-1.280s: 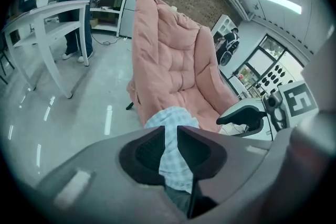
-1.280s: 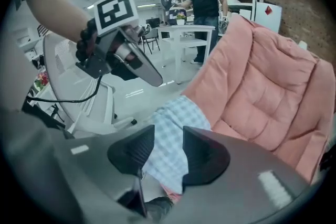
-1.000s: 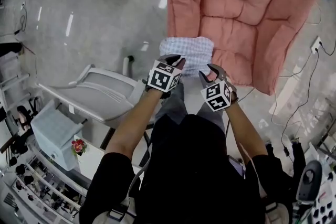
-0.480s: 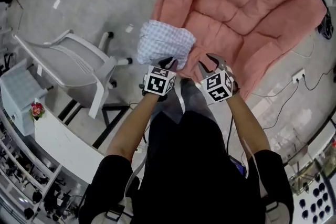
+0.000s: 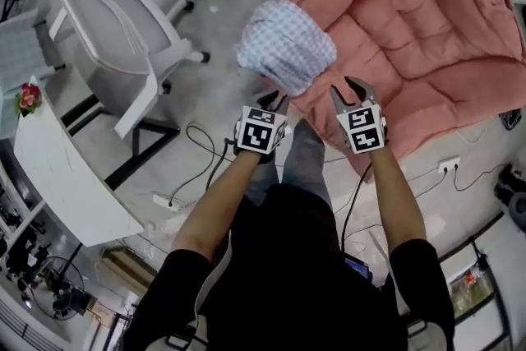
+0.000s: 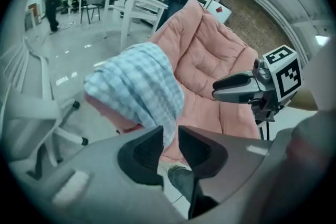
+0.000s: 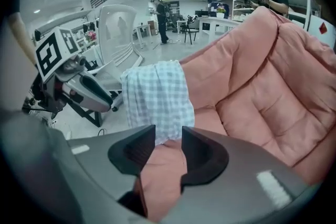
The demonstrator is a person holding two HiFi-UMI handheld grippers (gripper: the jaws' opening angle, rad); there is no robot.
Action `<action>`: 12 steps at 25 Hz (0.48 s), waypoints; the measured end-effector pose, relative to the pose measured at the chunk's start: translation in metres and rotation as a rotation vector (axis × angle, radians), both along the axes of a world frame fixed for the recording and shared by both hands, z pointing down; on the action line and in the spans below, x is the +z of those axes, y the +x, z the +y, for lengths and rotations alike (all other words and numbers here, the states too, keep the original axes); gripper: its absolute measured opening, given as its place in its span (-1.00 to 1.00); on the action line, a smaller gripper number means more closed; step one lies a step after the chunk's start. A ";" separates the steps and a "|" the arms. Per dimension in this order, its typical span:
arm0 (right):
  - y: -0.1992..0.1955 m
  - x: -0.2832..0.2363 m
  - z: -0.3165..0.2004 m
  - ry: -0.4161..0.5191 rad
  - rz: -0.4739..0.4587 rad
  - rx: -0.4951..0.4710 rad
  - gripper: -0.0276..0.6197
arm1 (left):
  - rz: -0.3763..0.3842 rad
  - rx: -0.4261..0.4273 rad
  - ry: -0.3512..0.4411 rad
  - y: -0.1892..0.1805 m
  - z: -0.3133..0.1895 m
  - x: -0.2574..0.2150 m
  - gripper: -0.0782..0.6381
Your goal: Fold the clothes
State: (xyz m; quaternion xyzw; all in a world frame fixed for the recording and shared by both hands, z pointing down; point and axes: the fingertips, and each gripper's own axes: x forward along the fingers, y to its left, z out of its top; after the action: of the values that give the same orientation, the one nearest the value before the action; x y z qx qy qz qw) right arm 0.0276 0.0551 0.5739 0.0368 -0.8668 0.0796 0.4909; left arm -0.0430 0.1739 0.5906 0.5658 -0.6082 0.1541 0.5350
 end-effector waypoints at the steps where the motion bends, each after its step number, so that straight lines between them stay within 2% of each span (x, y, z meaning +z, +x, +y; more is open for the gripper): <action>1: 0.001 0.006 -0.003 -0.002 0.007 -0.024 -0.42 | 0.007 -0.039 -0.007 0.003 0.007 0.006 -0.51; 7: 0.005 0.041 -0.029 -0.002 0.034 -0.162 -0.42 | 0.057 -0.217 -0.014 0.039 0.026 0.055 -0.40; 12: 0.003 0.071 -0.051 0.004 0.047 -0.252 -0.42 | 0.028 -0.335 0.014 0.046 0.020 0.088 -0.37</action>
State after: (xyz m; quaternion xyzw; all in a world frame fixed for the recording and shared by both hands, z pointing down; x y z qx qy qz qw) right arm 0.0304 0.0038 0.6449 -0.0697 -0.8529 0.0147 0.5172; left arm 0.0030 0.1935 0.6786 0.4623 -0.6876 0.0505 0.5576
